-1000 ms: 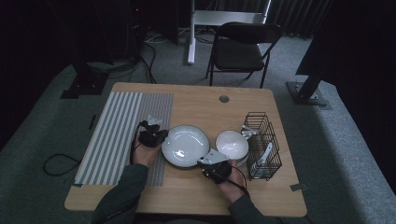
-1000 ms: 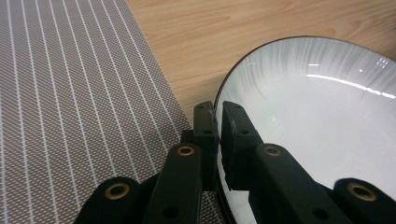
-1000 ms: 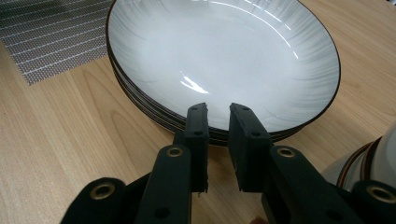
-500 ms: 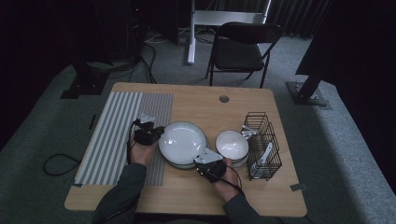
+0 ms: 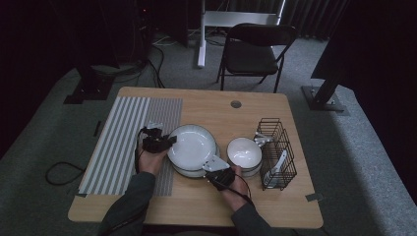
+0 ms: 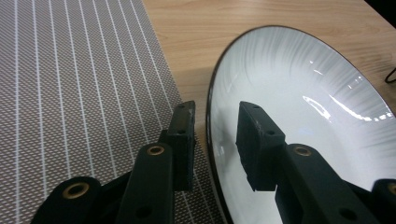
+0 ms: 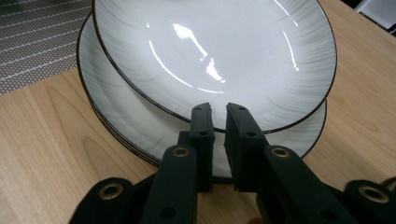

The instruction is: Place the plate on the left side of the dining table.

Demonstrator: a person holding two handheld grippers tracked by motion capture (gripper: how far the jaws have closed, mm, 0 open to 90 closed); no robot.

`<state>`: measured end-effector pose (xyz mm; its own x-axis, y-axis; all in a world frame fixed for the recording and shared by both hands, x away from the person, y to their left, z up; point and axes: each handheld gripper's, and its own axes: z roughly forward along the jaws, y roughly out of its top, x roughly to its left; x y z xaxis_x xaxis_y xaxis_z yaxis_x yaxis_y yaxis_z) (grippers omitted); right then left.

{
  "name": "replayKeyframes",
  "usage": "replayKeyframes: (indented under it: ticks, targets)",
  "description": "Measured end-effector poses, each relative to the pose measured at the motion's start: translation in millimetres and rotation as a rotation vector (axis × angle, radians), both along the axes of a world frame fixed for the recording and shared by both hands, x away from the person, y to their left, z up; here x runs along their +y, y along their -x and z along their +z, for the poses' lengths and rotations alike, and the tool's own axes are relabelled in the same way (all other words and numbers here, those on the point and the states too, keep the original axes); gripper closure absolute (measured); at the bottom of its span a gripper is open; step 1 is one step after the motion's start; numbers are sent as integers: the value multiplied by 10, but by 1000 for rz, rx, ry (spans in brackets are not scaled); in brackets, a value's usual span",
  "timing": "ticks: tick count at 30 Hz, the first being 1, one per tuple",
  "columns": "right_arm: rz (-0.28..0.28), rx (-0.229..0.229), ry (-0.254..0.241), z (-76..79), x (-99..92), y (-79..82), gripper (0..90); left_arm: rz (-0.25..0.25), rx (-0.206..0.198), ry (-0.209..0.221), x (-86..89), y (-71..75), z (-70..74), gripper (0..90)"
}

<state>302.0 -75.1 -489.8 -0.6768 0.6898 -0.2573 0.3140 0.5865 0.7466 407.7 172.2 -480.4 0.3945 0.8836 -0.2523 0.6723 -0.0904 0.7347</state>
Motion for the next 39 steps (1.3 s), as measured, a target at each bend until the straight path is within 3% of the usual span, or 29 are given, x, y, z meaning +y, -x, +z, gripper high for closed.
replayKeyframes:
  ticks: [5, 13, 17, 20, 23, 32, 39]
  targets:
    - [4, -6, -8, -8, 29, -9, 826, 6, 10, 32, 1, -9, -22, 717]
    - [1, -10, -13, -17, 27, -4, 822, 20, 33, 202, 132, -22, -11, 832]
    - [2, -7, -13, -31, 21, -4, 806, 28, 35, 235, 137, -24, -12, 841]
    - [8, -4, -10, -49, 14, 5, 778, 55, 45, 296, 179, -28, -34, 842]
    - [11, -3, -13, -48, 6, 18, 761, 67, 53, 321, 201, -21, -34, 839]
    - [49, -53, -59, 78, -56, 192, 701, 113, 26, 382, 402, 15, 58, 829]
    - [54, -56, -63, 73, -94, 271, 695, 146, 10, 396, 618, 48, 134, 828]
